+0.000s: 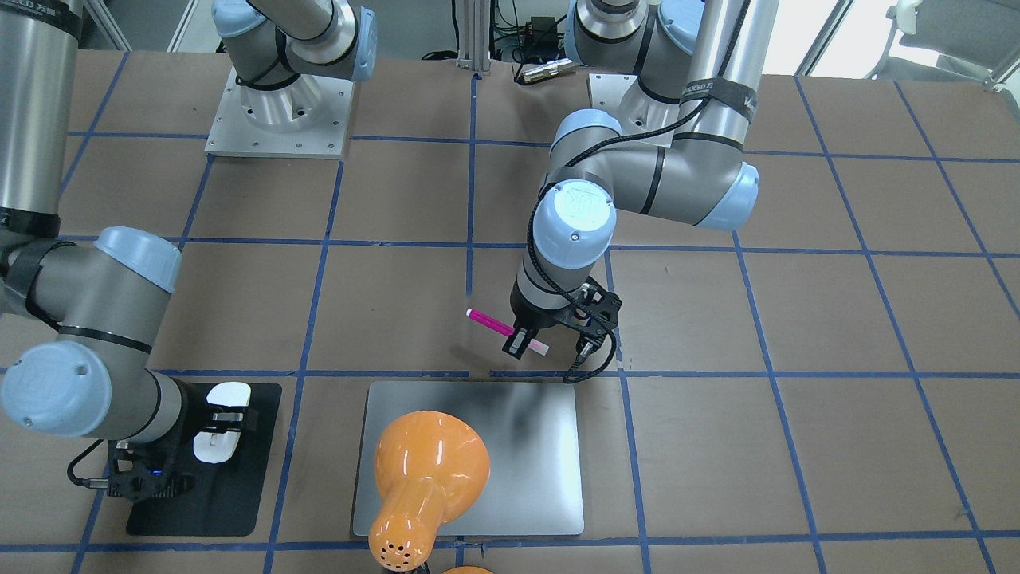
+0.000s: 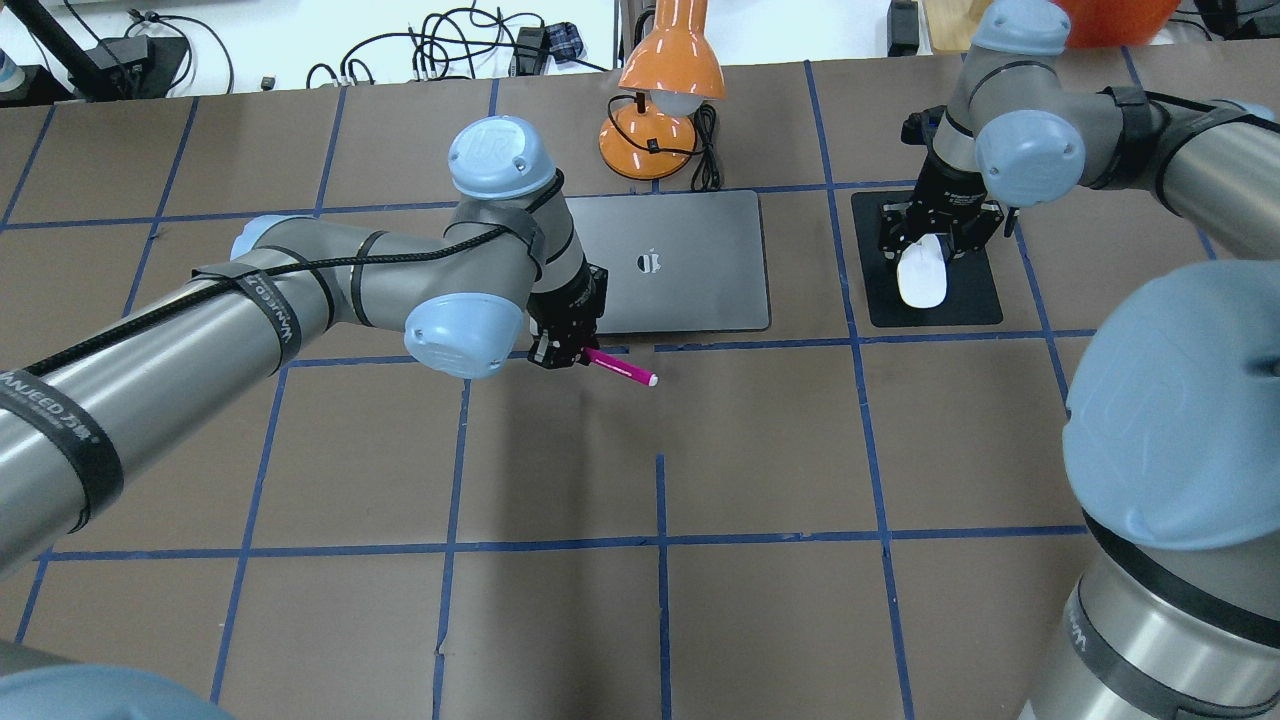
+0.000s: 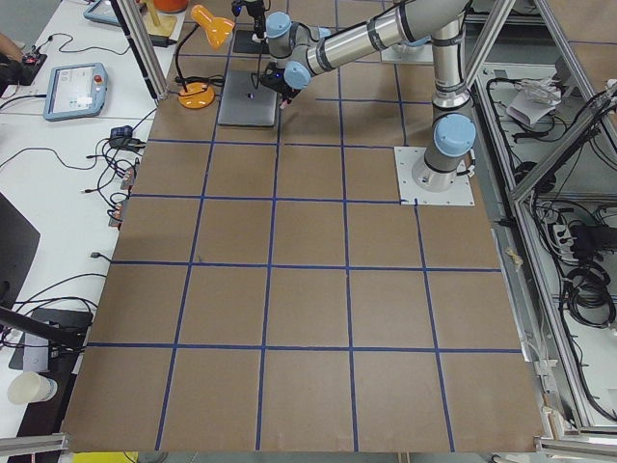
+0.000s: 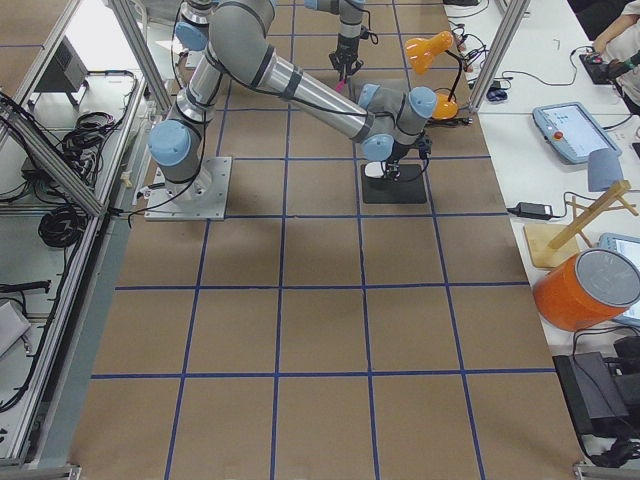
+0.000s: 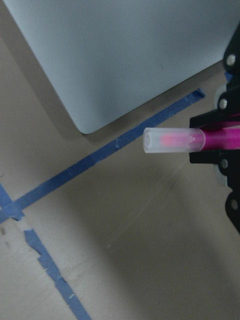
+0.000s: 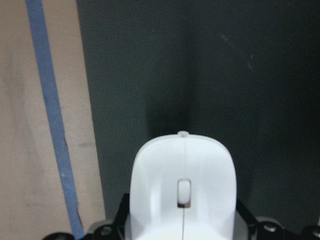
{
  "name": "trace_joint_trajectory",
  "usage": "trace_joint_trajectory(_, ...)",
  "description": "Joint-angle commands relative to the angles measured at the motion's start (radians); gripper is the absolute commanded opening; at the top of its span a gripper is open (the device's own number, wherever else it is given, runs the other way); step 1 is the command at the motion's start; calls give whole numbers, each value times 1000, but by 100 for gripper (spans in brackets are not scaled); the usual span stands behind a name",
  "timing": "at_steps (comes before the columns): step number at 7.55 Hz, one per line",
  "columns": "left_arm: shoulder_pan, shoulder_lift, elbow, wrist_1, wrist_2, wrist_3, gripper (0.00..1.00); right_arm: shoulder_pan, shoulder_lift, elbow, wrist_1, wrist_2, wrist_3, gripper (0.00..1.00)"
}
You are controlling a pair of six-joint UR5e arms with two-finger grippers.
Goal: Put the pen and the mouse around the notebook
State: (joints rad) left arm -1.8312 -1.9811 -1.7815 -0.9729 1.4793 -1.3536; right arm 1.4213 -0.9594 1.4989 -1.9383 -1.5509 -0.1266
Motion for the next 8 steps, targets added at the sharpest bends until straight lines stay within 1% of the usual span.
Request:
trace_joint_trajectory(1, -31, -42, -1, 56, -2, -87, 0, 1, 14, -31, -14, -6, 11, 24)
trace_joint_trajectory(2, -52, -57, 2, 57, -1, -119, 0, -2, 28, -32, -14, -9, -4, 24)
trace_joint_trajectory(4, -78, -68, -4, 56, -2, -197, 0, -4, 33, -31, -16, -9, -5, 29)
trace_joint_trajectory(5, -80, -65, -9, 54, 1, -199, 0, -4, 33, -26, -16, -9, -2, 37)
trace_joint_trajectory(6, -80, -64, -12, 48, 2, -199, 0, -4, 34, -28, -17, -9, -2, 64)
trace_joint_trajectory(7, -80, -67, -13, 45, 2, -211, 0, -4, 34, -19, -24, -6, -2, 100)
trace_joint_trajectory(8, -88, -65, -13, 39, 4, -251, 0, -4, 33, -23, -22, -3, -2, 100)
